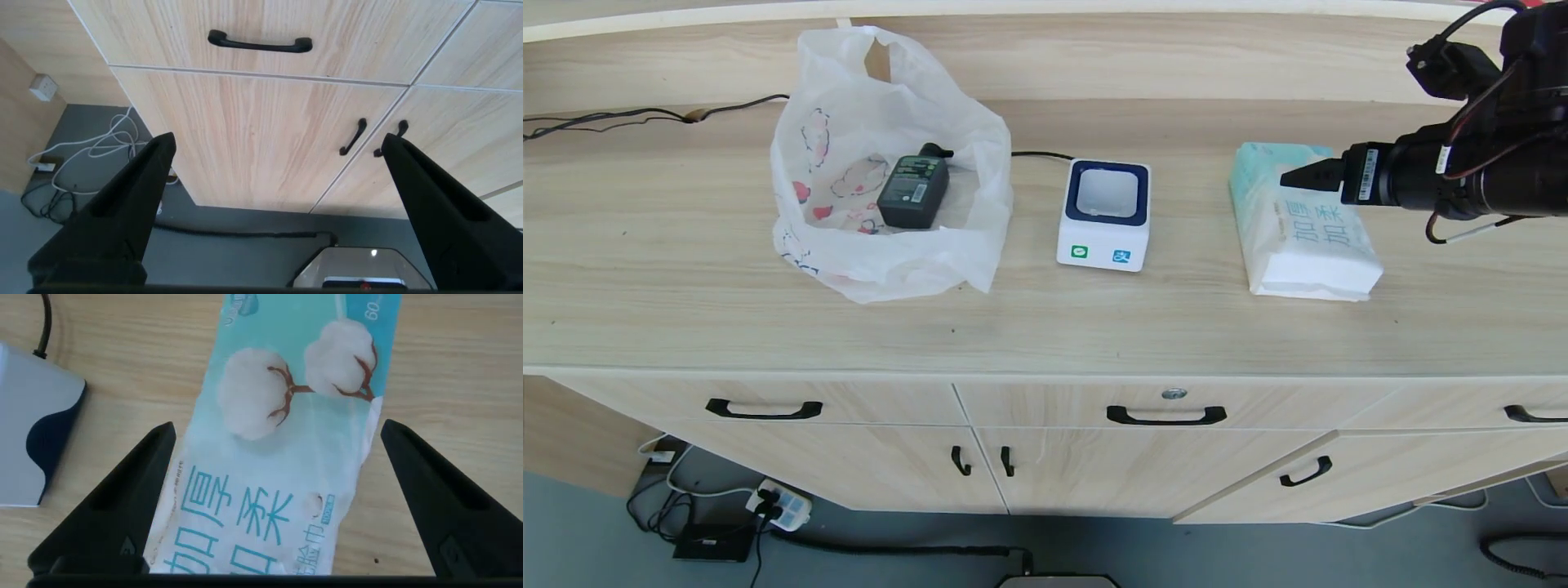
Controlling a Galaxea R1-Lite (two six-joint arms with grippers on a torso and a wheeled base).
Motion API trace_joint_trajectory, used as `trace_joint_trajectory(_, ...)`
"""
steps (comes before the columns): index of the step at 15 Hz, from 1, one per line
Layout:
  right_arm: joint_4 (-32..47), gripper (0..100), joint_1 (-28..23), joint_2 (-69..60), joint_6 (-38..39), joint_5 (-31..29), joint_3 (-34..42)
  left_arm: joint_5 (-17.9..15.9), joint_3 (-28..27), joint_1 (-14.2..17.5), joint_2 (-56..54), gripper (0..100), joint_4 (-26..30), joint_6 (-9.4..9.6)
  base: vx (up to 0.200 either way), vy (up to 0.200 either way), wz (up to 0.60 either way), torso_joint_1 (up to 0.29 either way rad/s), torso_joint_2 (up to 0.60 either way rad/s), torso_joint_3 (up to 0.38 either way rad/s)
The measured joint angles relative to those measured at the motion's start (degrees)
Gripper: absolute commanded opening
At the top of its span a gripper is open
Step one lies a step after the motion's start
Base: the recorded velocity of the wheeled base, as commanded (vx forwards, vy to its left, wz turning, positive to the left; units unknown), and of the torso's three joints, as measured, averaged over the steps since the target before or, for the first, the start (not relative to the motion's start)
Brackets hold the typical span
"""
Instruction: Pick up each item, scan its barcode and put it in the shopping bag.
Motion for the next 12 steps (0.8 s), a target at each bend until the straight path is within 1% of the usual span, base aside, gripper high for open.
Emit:
trace_joint_trajectory(10,0.1,100,1.3,2.3,0.1,-0.5,0.6,0.0,0.0,0.0,0.0,100,0.0,-0.04,0.000,0.000,0.00,0.000,0.00,0.000)
trace_joint_trajectory(12,0.1,100,2.0,3.0,0.1,-1.4,0.7,0.0,0.0,0.0,0.0,100,0.0,-0.15,0.000,0.000,0.00,0.000,0.00,0.000)
